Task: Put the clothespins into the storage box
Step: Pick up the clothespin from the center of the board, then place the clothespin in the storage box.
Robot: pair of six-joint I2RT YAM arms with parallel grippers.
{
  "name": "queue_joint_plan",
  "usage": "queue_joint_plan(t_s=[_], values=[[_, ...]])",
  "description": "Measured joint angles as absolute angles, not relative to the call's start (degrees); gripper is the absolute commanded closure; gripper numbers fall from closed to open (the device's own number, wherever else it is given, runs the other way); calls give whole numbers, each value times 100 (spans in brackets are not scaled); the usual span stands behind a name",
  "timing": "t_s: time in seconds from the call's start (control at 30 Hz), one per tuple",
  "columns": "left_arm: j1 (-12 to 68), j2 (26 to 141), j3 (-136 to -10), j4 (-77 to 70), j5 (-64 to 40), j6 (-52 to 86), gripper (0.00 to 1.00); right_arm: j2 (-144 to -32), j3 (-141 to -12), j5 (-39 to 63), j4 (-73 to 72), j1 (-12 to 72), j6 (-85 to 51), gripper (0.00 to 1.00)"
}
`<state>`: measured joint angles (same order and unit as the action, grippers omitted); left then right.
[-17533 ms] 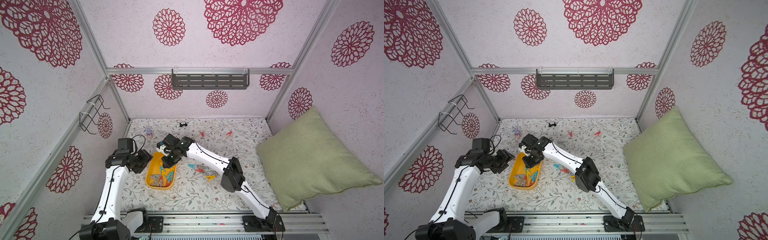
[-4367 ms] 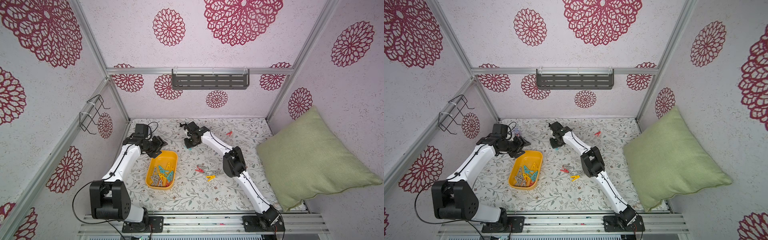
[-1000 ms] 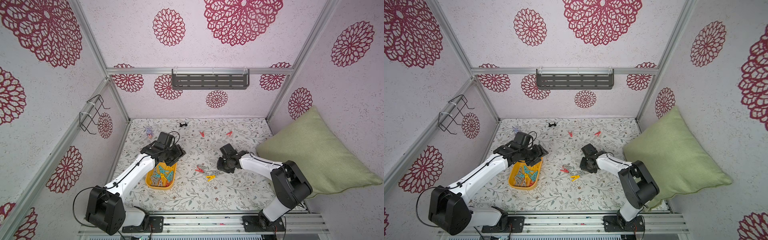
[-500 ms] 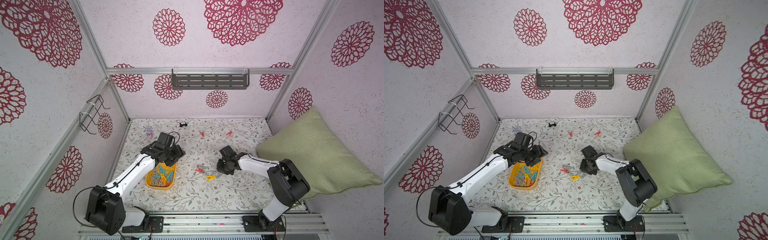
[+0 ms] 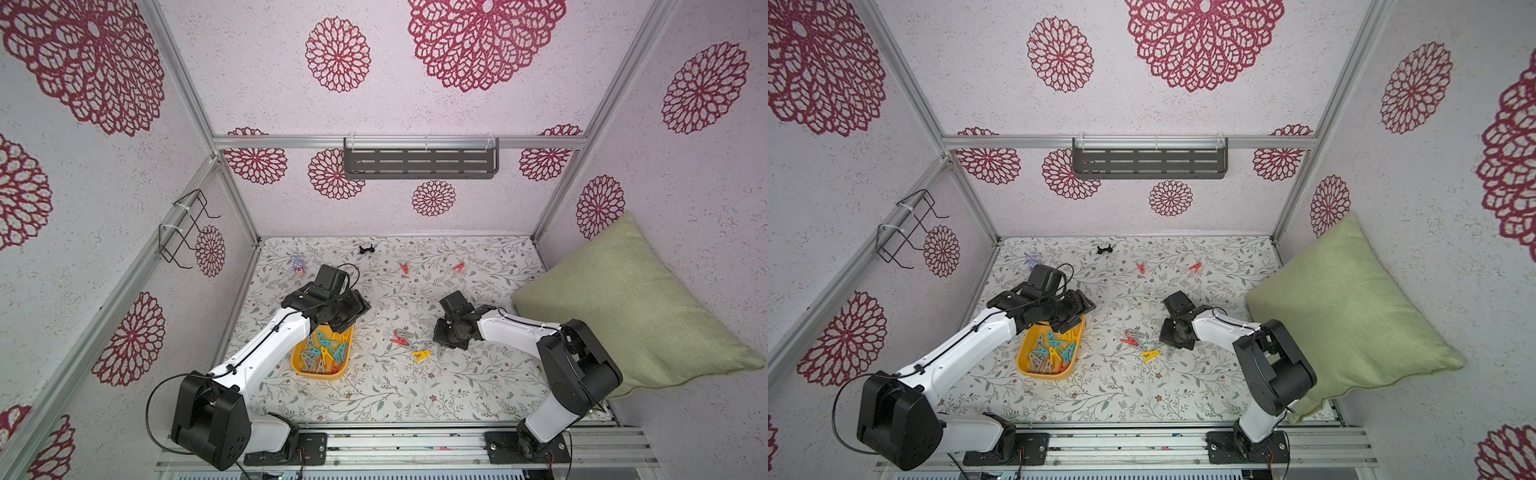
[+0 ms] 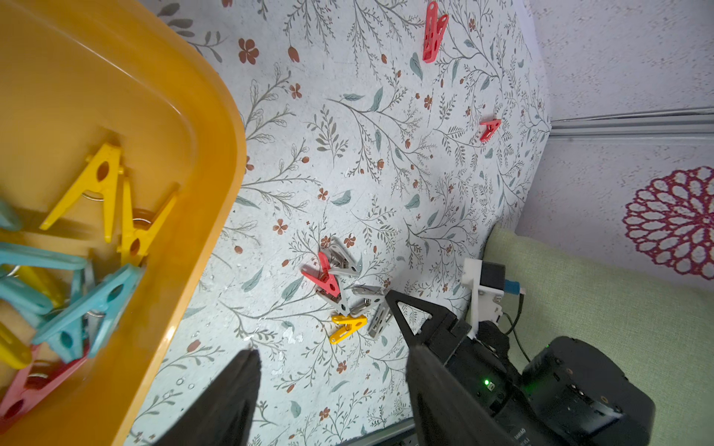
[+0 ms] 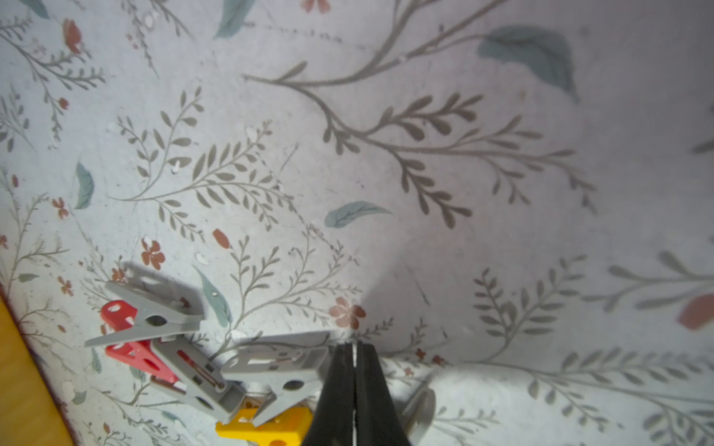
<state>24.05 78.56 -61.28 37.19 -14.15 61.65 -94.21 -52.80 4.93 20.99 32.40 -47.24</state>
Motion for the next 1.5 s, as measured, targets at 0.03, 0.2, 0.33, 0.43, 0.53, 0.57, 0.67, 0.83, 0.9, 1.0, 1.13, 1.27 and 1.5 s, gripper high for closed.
queue_joint_plan(t_s=[0.03, 0.2, 0.33, 0.43, 0.53, 0.57, 0.67, 0.83, 0.9, 1.0, 1.13, 1.27, 1.5], values=[[2386, 7856, -6139, 3741, -1409, 6139, 33, -9421, -5422, 491, 2191, 3240, -4676, 100], [2106, 7819, -6272, 3898, -1433, 5977, 32, -9432, -6370, 475, 2528, 3374, -4445, 100], [1636, 7636, -6383, 4045, -1463, 5824, 32, -9651, -7301, 515, 2620, 3695, -4241, 100], [1249, 7382, -6399, 4233, -1479, 5708, 32, -10103, -8073, 655, 2700, 4060, -4073, 100], [888, 7091, -6390, 4438, -1494, 5590, 32, -10731, -8890, 941, 2751, 4493, -3850, 100], [762, 6980, -6370, 4508, -1500, 5553, 32, -10923, -9131, 1066, 2768, 4619, -3791, 100], [436, 6683, -6250, 4676, -1546, 5457, 32, -11533, -9898, 1378, 2871, 4995, -3616, 100], [-110, 6152, -5885, 5057, -1612, 5330, 31, -12626, -11498, 1752, 3286, 5540, -3299, 94], [-252, 5992, -5800, 5203, -1627, 5295, 31, -13008, -12121, 1872, 3492, 5704, -3234, 85], [-386, 5782, -5721, 5358, -1643, 5251, 31, -13491, -12938, 1979, 3848, 5859, -3096, 72], [-416, 5653, -5712, 5509, -1686, 5225, 31, -13799, -13563, 1979, 4259, 5874, -2928, 61], [-416, 5666, -5712, 5518, -1763, 5229, 31, -13791, -13684, 1887, 4484, 5787, -2858, 58], [-82, 5986, -5723, 5345, -1846, 5332, 31, -13360, -13019, 1402, 4707, 5586, -2698, 57]])
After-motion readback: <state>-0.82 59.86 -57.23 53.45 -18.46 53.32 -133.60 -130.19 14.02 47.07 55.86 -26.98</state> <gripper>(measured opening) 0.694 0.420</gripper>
